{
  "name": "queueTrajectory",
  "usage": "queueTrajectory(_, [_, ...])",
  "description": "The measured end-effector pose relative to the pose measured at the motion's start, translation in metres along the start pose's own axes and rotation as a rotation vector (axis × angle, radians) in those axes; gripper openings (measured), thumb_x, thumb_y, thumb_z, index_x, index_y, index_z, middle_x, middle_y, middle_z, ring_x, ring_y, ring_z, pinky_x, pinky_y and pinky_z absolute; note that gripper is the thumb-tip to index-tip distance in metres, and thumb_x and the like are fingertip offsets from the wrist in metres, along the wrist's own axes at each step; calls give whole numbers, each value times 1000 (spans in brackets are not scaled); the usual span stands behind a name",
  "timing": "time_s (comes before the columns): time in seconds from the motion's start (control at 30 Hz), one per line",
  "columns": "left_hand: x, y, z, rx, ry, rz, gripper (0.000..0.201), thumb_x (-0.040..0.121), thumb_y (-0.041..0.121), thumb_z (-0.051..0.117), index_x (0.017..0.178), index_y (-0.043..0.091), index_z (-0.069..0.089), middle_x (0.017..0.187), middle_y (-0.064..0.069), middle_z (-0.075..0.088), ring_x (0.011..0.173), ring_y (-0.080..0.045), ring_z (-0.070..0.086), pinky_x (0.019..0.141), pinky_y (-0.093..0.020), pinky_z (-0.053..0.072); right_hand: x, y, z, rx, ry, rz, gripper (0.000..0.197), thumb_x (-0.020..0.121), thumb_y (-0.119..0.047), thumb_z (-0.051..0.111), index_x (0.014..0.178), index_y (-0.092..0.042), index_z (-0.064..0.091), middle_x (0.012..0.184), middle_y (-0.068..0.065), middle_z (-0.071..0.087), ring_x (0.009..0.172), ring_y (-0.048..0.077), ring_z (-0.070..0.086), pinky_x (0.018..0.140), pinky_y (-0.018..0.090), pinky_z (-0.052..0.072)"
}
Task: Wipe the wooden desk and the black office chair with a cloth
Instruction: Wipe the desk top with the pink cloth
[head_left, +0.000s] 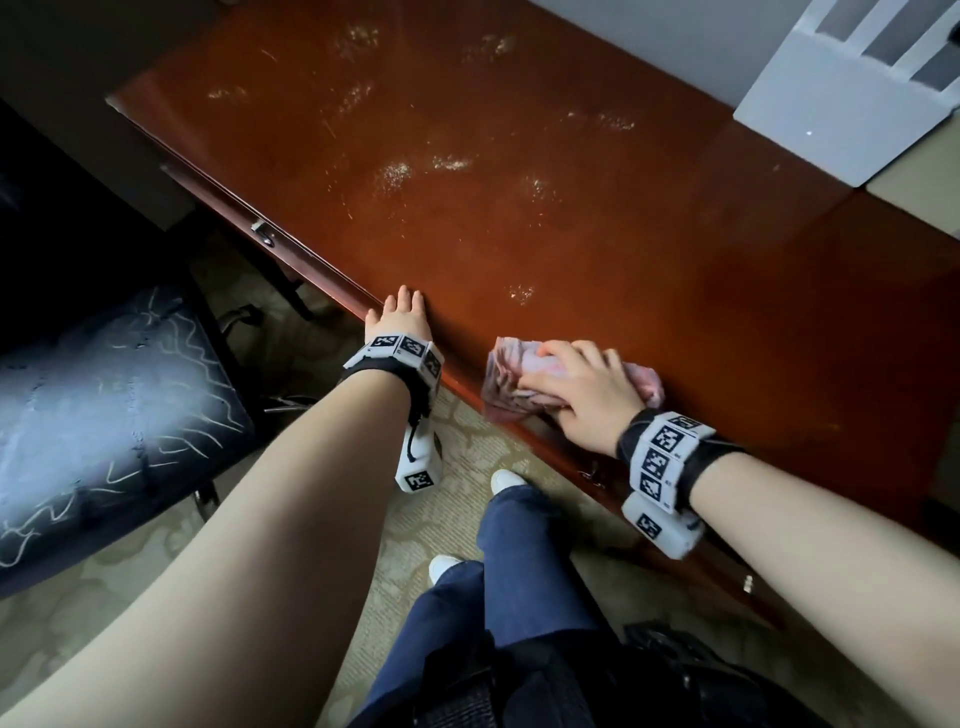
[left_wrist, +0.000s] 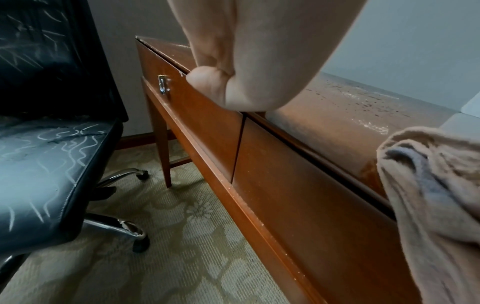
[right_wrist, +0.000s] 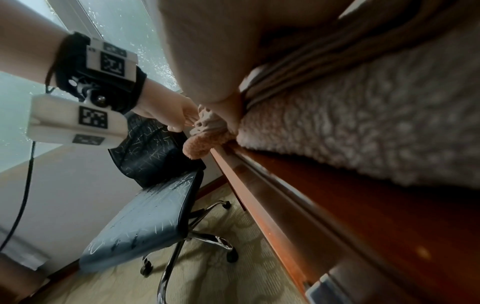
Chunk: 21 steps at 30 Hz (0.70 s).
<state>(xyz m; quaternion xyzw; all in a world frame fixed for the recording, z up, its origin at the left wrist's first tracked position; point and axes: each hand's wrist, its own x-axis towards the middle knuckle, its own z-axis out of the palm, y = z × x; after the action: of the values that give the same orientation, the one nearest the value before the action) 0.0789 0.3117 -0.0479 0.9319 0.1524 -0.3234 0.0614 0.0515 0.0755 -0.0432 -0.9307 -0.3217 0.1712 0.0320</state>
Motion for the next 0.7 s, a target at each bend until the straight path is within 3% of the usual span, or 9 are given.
queueTrajectory(0.17, [-4, 9, -1, 0, 61, -29, 83, 89, 20, 58, 150, 7, 4, 159, -11, 2, 145, -27, 9, 118, -38, 11, 1, -4, 3, 30, 47, 47, 60, 75, -9, 56, 125, -42, 55, 140, -2, 39, 119, 28, 35, 91, 40, 29])
queueTrajectory(0.27, [-6, 15, -10, -31, 112, -51, 63, 90, 17, 55, 145, 3, 27, 152, -15, 26, 139, -29, 28, 114, -37, 22, 16, -6, 1, 28, 74, 48, 59, 76, -11, 57, 126, -42, 54, 139, -1, 38, 118, 28, 35, 90, 40, 28])
queueTrajectory(0.37, [-9, 21, -25, -71, 191, -57, 34, 89, 6, 50, 121, -1, 58, 126, -19, 57, 119, -31, 53, 106, -37, 35, 40, -10, -5, 21, 84, 37, 57, 79, -12, 57, 127, -42, 52, 139, -1, 36, 118, 27, 34, 92, 41, 28])
queueTrajectory(0.47, [-9, 24, -35, -108, 233, -105, 27, 88, 4, 48, 109, 0, 64, 112, -19, 65, 105, -32, 61, 87, -32, 44, 63, -6, -11, -5, 83, -3, 56, 81, -16, 57, 130, -42, 48, 139, 1, 34, 117, 28, 34, 93, 42, 29])
queueTrajectory(0.53, [-8, 29, -40, -105, 245, -105, 26, 88, 6, 48, 107, 2, 64, 109, -17, 66, 101, -33, 62, 78, -31, 42, 72, 3, -14, -34, 74, -35, 55, 82, -19, 56, 131, -42, 47, 140, 1, 34, 117, 29, 35, 92, 42, 29])
queueTrajectory(0.7, [8, 43, -46, 13, 238, -28, 28, 90, 14, 46, 110, 10, 65, 115, -11, 65, 111, -27, 59, 102, -35, 34, 94, 41, -29, -20, 126, 39, 45, 85, -28, 54, 127, -42, 51, 136, 0, 41, 112, 29, 40, 88, 42, 31])
